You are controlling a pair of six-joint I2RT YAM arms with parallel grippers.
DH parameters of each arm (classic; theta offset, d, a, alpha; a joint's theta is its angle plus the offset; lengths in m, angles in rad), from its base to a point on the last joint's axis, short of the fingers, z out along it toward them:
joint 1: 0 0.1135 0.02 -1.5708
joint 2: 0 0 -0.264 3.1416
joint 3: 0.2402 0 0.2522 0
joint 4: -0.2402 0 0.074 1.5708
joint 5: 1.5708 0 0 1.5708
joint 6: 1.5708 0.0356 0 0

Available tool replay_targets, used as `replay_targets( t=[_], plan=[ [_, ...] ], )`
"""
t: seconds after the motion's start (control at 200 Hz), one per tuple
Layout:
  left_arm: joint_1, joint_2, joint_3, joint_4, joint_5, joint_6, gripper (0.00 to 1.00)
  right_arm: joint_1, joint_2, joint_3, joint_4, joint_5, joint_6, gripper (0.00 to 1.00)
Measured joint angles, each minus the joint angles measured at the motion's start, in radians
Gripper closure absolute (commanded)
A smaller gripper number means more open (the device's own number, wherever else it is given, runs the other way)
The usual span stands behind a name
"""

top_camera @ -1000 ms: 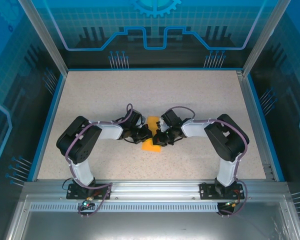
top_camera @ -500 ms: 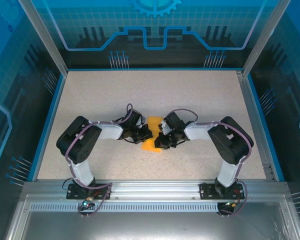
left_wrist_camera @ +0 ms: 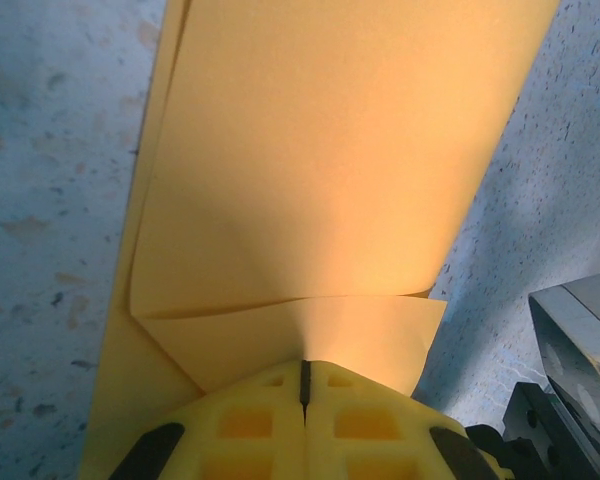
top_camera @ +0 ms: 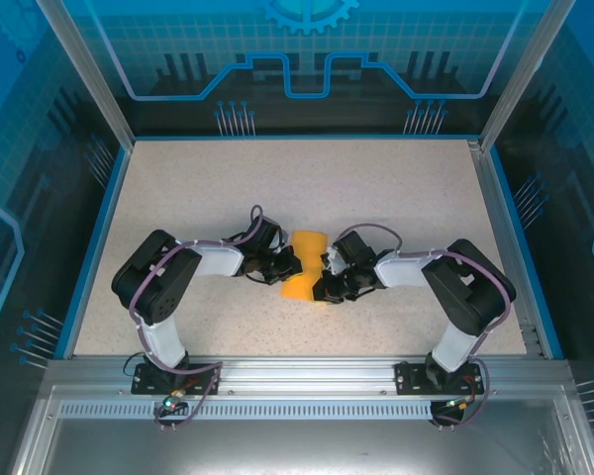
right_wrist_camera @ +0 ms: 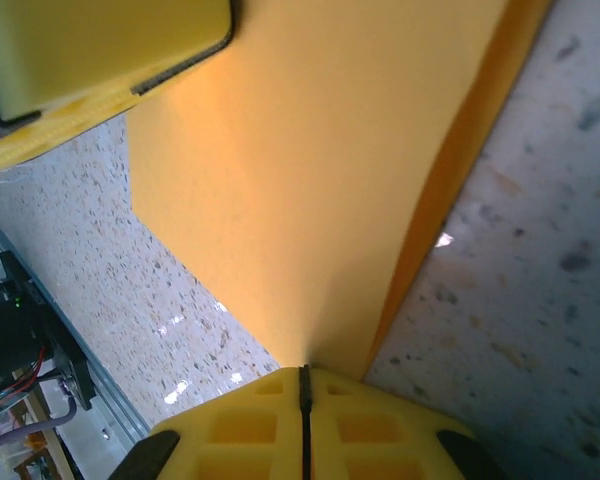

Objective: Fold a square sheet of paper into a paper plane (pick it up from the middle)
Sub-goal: Fold the triangle a second time at the center of the table.

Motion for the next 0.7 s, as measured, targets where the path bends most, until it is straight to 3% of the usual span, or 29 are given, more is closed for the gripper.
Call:
replay_targets(
  t=[0.325, 0.52, 0.7],
  plan=[
    [0.0, 0.0, 0.005, -0.008, 0.0, 0.002, 1.0, -0.039, -0.078, -0.084, 0.023, -0.041, 0.035, 0.94],
    [0.0, 0.001, 0.007, -0.012, 0.0, 0.002, 1.0, -0.032, -0.07, 0.016, -0.002, -0.034, 0.038, 0.96],
    [0.0, 0.001, 0.007, -0.012, 0.0, 0.001, 1.0, -0.017, 0.039, 0.12, 0.009, -0.011, 0.045, 0.96]
  ],
)
